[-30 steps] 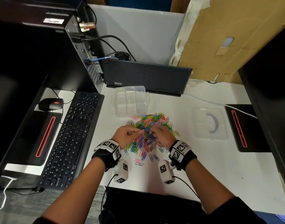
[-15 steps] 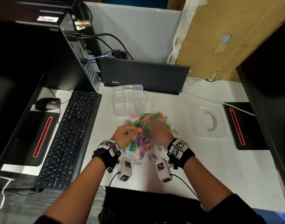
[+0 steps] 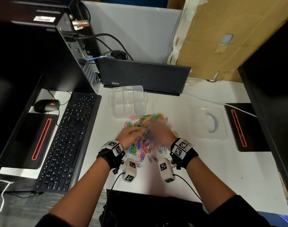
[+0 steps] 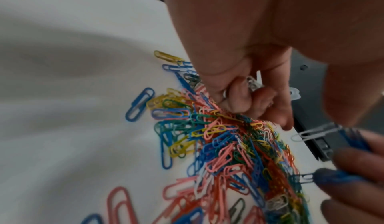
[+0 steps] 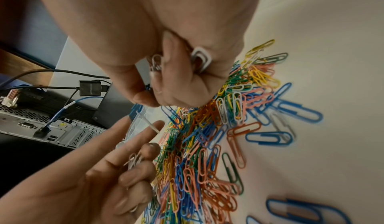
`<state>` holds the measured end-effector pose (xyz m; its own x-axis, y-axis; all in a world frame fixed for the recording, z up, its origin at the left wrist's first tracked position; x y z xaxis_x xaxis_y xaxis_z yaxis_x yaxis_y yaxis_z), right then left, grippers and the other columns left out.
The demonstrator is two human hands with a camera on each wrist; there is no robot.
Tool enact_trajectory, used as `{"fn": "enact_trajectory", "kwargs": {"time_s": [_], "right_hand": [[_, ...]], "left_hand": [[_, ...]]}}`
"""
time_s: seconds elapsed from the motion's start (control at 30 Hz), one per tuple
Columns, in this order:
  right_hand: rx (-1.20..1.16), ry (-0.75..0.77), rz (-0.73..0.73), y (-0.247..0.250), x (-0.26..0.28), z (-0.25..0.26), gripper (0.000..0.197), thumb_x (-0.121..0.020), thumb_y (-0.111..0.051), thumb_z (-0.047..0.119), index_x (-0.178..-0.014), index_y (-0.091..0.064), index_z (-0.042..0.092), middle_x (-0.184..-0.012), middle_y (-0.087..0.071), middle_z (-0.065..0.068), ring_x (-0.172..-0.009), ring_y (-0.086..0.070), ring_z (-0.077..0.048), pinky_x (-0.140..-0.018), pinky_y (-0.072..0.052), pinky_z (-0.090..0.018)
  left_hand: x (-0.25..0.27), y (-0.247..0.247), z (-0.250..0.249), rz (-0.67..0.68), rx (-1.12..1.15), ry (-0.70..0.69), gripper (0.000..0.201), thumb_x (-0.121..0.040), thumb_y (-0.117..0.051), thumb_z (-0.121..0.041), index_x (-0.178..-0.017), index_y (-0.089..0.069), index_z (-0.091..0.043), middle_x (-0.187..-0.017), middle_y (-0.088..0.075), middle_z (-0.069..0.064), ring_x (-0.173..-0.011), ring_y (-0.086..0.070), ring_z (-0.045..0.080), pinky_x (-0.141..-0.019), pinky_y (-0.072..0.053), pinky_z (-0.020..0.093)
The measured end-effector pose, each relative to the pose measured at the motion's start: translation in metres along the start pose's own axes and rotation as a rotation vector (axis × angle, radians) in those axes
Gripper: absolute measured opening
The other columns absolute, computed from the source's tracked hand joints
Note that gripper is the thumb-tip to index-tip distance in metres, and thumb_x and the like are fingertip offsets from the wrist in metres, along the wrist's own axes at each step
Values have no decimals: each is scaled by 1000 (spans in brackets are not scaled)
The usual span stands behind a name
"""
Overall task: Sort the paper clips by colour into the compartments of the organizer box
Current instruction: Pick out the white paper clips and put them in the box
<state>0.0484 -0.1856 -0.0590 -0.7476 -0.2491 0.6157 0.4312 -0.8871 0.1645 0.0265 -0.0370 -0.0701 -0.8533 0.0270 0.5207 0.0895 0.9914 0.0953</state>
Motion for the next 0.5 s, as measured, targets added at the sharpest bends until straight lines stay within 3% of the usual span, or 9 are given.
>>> {"fn": "enact_trajectory", "kwargs": {"time_s": [0.07,0.1,0.17,0.3,0.5], "right_hand": [[-30,-18,17,-1,1,0,37,-100,-49,30,-65,-44,19,-49,-29,8,-40,-21,-9,-43,-18,-19],[-42,-24,23,-2,2,1,37,-100,-49,29,-65,-45,19,-49,-29,8,-40,-21,-9,-43,-18,-19],[-68,-31,33,-2,3,1,37,-100,-49,29,-65,-45,19,-49,-28,8,-39,-21,-8,-41,-18,-19],[-105,-48,20,2,3,0,37,-100,-50,30,-65,-45,19,-47,-28,10,-38,-20,-7,-39,-18,-17],[-108,-31,-19,9,3,-1,37,-99,-52,29,-64,-46,18,-50,-29,8,-40,-22,-8,-41,-18,-19]], "left_hand": [[1,-1,-13,-10,-141,-123,26,-87,-71,-28,-111,-73,-20,-104,-69,-10,-96,-62,-1,-79,-45,8],[1,-3,-17,-9,-160,-173,24,-86,-71,-24,-110,-73,-18,-106,-70,-8,-99,-62,-1,-83,-44,7],[2,-5,-22,-16,-170,-242,19,-86,-71,-21,-104,-75,-15,-103,-73,-5,-98,-65,2,-87,-46,12],[0,-4,-20,-47,-203,-266,15,-84,-73,-29,-96,-77,-21,-96,-74,-10,-94,-67,4,-92,-50,24],[6,2,-21,-74,-152,-272,7,-84,-74,-23,-91,-76,-24,-95,-74,-11,-94,-67,1,-91,-50,22]]}}
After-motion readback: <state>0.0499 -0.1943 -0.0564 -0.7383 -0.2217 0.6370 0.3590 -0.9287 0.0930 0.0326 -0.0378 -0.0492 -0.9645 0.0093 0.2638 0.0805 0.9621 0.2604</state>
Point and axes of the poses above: each hand's wrist, its own x-axis away from the middle knuckle, its own y-axis out of the back of the hand, z = x × y, the point moved 10 cm from there along -x, towards the middle knuckle
